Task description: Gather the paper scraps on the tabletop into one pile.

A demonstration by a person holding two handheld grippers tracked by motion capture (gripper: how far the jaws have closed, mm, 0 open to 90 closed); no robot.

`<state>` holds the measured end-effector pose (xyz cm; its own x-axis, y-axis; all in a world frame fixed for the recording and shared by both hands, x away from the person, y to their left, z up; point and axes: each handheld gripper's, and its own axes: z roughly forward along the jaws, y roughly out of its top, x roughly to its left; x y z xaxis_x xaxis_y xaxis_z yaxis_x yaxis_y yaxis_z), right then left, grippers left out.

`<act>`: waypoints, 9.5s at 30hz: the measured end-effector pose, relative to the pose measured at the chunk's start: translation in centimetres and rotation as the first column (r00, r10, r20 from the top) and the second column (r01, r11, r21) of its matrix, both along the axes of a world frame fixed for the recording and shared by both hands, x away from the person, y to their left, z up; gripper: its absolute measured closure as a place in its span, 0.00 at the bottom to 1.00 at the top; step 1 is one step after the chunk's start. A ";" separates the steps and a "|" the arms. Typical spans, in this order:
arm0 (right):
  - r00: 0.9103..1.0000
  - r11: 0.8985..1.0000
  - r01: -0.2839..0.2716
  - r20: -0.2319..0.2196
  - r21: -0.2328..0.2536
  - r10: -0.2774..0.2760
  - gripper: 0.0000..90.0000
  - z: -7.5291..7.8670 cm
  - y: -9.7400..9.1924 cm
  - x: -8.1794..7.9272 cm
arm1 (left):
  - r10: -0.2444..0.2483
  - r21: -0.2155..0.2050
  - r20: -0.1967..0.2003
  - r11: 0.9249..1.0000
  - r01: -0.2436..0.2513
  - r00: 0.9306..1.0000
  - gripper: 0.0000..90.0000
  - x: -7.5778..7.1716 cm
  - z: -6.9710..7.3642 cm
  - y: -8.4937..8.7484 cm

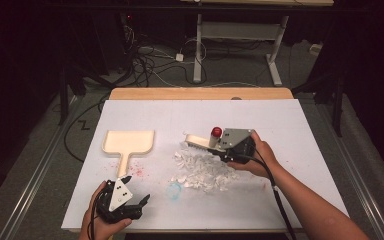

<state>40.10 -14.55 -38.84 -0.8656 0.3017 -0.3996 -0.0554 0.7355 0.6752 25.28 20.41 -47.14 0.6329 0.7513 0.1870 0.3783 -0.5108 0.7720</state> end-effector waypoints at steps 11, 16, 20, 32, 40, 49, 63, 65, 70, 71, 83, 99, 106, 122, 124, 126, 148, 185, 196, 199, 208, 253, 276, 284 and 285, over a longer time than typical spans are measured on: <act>0.987 0.986 0.159 0.010 -0.040 -0.159 0.75 -2.1 3.4 6.9 | -0.013 0.017 -0.006 1.000 0.013 1.000 0.20 0.1 0.0 0.0; 0.985 0.983 0.172 0.021 -0.065 -0.170 0.75 -3.6 5.5 8.0 | -0.011 0.012 -0.010 1.000 0.011 1.000 0.20 0.1 -0.1 0.2; 0.993 0.991 0.110 -0.021 -0.079 -0.112 0.75 -4.3 6.7 7.5 | -0.009 0.010 -0.009 1.000 0.009 1.000 0.20 0.2 -0.2 0.2; 0.973 0.967 -0.231 -0.048 -0.105 0.227 0.75 -4.3 5.9 1.6 | -0.020 0.007 -0.012 1.000 0.020 1.000 0.20 -0.1 0.0 0.0; 0.956 0.953 -0.290 -0.069 -0.083 0.285 0.75 -2.9 3.4 -1.0 | -0.025 -0.004 -0.005 1.000 0.025 1.000 0.20 0.0 0.1 -0.1; 0.987 0.987 -0.160 0.005 0.024 0.160 0.75 -0.3 0.1 -2.0 | -0.043 0.008 -0.010 0.999 0.043 0.999 0.20 0.0 0.1 -0.4; 0.942 0.941 0.335 0.028 -0.042 -0.334 0.75 2.5 -7.1 -4.2 | -0.052 0.016 0.022 0.999 0.051 0.998 0.21 0.1 0.4 -0.5; 0.901 0.900 0.435 0.015 -0.043 -0.434 0.75 1.2 -7.9 -4.4 | -0.058 0.022 0.022 0.998 0.058 0.998 0.21 0.0 0.4 -0.6; 0.849 0.842 0.529 0.050 -0.107 -0.527 0.75 -0.9 -8.0 -3.7 | -0.071 0.024 0.018 0.997 0.071 0.997 0.21 0.2 0.4 -1.0; 0.842 0.835 0.539 0.047 -0.112 -0.537 0.75 -1.2 -7.9 -3.5 | -0.075 0.025 0.021 0.997 0.075 0.997 0.21 0.2 0.4 -1.1; 0.879 0.877 0.469 -0.038 -0.103 -0.475 0.75 -3.3 -3.9 -5.1 | -0.077 0.024 0.017 0.997 0.077 0.997 0.21 0.2 0.5 -1.0; 0.925 0.927 0.374 -0.081 0.036 -0.370 0.75 -2.4 -0.3 -7.4 | -0.089 0.035 0.013 0.995 0.088 0.996 0.21 0.2 0.5 -1.3; 0.923 0.919 0.382 -0.080 0.094 -0.375 0.75 -0.4 -2.8 -8.4 | -0.086 0.033 0.014 0.996 0.086 0.996 0.21 0.1 0.5 -1.2; 0.907 0.922 0.383 -0.165 -0.053 -0.387 0.75 -0.4 -10.2 -10.9 | -0.068 0.032 0.026 0.997 0.067 0.997 0.21 0.0 0.6 -1.2; 0.905 0.925 0.372 -0.192 -0.079 -0.380 0.75 -1.2 -10.0 -11.2 | -0.068 0.037 0.024 0.997 0.067 0.997 0.21 0.0 0.7 -1.2; 0.909 0.930 0.360 -0.197 -0.077 -0.368 0.75 -1.4 -9.6 -11.3 | -0.067 0.039 0.024 0.997 0.066 0.997 0.21 0.1 0.7 -1.3; 0.951 0.960 0.252 -0.213 0.123 -0.222 0.75 0.2 -6.1 -11.1 | -0.065 0.033 0.018 0.997 0.065 0.998 0.21 -0.2 0.6 -1.1; 0.964 0.990 0.114 -0.249 0.084 -0.090 0.75 -1.6 -1.2 -9.2 | -0.066 0.030 0.011 0.997 0.065 0.998 0.21 0.1 0.3 -1.3; 0.921 0.912 0.363 -0.222 0.190 -0.320 0.75 0.8 -6.2 -8.1 | -0.064 0.033 0.015 0.997 0.064 0.998 0.21 0.0 0.4 -1.4; 0.886 0.878 0.456 -0.162 0.144 -0.434 0.75 0.0 -6.4 -7.1 | -0.065 0.033 0.014 0.997 0.065 0.998 0.21 0.1 0.4 -1.4; 0.848 0.851 0.518 -0.171 0.079 -0.501 0.75 -3.1 -3.2 -4.9 | -0.066 0.031 0.011 0.997 0.065 0.998 0.21 0.1 0.4 -1.3; 0.880 0.897 0.427 -0.281 0.112 -0.384 0.75 -0.3 -9.4 -9.7 | -0.078 0.023 -0.007 0.997 0.078 0.997 0.21 0.1 0.4 -1.3; 0.947 0.971 0.225 -0.256 0.087 -0.196 0.75 -0.3 -2.4 -11.3 | -0.073 0.016 0.002 0.997 0.073 0.997 0.21 0.0 0.5 -0.8; 0.946 0.947 0.266 -0.240 0.180 -0.220 0.75 1.5 -4.9 -10.9 | -0.064 0.029 0.011 0.998 0.064 0.998 0.21 0.3 0.5 -1.0; 0.946 0.945 0.268 -0.234 0.187 -0.223 0.75 1.6 -5.1 -10.7 | -0.063 0.028 0.010 0.998 0.062 0.998 0.21 0.3 0.5 -1.0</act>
<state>29.35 -19.67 -37.25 -0.8099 0.5736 -0.1229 0.2660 0.5458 0.7946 25.58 19.43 -46.63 0.6763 0.7047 0.2147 0.3363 -0.5547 0.7611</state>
